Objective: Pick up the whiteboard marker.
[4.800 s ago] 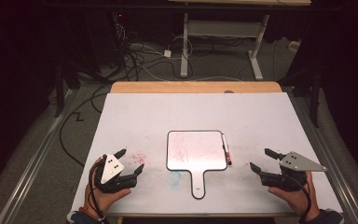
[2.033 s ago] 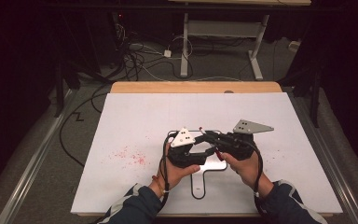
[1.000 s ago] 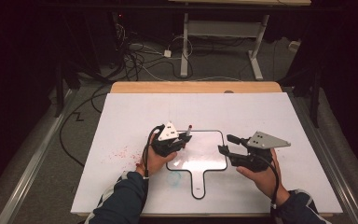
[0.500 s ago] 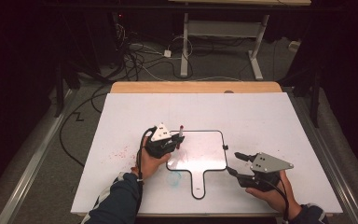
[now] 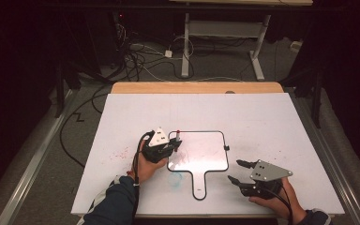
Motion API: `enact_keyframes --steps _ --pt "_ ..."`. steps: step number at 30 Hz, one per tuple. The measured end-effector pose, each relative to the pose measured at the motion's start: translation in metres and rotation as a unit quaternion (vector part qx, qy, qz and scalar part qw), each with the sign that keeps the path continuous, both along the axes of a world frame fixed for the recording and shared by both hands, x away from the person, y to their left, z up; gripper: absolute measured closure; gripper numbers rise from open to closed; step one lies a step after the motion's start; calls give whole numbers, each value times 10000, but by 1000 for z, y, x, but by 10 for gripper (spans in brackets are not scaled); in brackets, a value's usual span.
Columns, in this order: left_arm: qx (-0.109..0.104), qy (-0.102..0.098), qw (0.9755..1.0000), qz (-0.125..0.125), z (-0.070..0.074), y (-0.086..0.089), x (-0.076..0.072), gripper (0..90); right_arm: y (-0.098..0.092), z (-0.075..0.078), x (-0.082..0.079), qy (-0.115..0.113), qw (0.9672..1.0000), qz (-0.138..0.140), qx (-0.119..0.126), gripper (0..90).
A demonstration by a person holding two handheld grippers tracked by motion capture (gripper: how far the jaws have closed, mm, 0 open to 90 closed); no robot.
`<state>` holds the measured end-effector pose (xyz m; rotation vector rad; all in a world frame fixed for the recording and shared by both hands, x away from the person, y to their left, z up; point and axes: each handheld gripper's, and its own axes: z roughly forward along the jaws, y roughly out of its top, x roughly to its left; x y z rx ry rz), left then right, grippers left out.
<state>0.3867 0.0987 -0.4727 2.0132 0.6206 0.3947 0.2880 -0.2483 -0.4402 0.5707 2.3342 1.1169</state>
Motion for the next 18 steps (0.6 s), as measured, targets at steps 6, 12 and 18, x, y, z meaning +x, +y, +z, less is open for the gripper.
enact_keyframes --steps 6,12,18 --pt "55 -18 9993 -360 0 -12 -20 790 -6 0 -6 -40 10000 53 -23 377" --pt "164 -120 9988 -453 -1 -11 -22 790 -11 -3 -7 -25 9999 34 120 330" --pt "330 -385 9987 -55 -3 2 2 790 -9 -5 2 -113 9996 -164 200 279"
